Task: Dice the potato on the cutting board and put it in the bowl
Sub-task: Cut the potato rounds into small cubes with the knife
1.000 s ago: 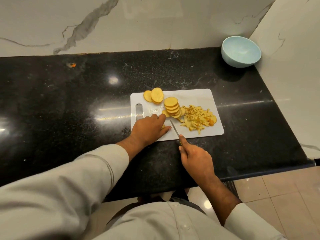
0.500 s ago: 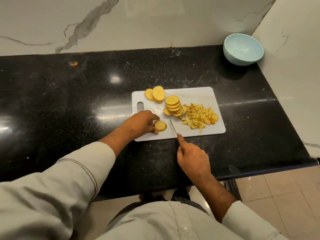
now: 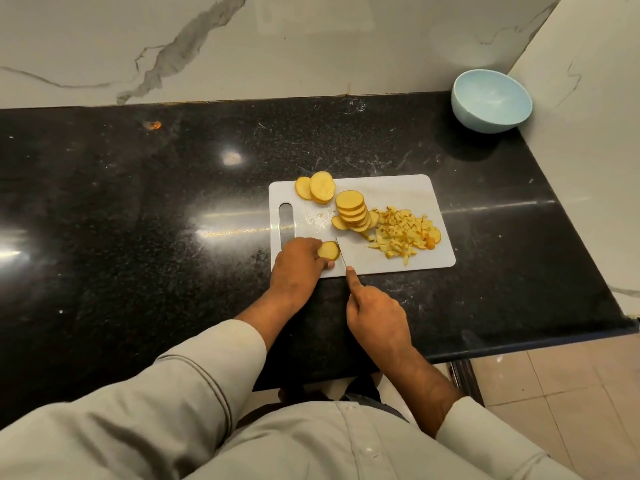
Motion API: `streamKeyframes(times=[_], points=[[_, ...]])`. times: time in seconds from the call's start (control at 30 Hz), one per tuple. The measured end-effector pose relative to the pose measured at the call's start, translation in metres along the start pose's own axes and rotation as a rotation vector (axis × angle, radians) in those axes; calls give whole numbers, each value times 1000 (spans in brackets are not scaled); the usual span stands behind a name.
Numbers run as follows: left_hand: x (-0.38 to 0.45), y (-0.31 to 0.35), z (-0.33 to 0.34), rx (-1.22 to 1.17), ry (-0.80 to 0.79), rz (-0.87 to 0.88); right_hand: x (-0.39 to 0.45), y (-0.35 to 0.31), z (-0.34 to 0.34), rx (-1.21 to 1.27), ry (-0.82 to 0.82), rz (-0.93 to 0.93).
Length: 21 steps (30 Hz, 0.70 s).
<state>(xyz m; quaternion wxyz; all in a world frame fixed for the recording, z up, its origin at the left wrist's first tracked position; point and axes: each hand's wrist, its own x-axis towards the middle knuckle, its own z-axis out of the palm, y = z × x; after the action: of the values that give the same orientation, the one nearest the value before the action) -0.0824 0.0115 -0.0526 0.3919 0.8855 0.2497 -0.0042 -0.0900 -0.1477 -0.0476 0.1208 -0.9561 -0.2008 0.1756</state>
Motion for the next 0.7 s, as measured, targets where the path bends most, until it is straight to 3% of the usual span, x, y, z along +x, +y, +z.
streamKeyframes(times=[0.27, 0.47, 0.7], points=[[9, -3, -8, -63, -98, -24, -1, 4, -7, 29, 31, 13], [17, -1, -17, 274, -198, 100, -1, -5, -4, 26, 62, -4], [16, 7, -14, 479, -185, 221, 4, -12, 3, 32, 54, -10]])
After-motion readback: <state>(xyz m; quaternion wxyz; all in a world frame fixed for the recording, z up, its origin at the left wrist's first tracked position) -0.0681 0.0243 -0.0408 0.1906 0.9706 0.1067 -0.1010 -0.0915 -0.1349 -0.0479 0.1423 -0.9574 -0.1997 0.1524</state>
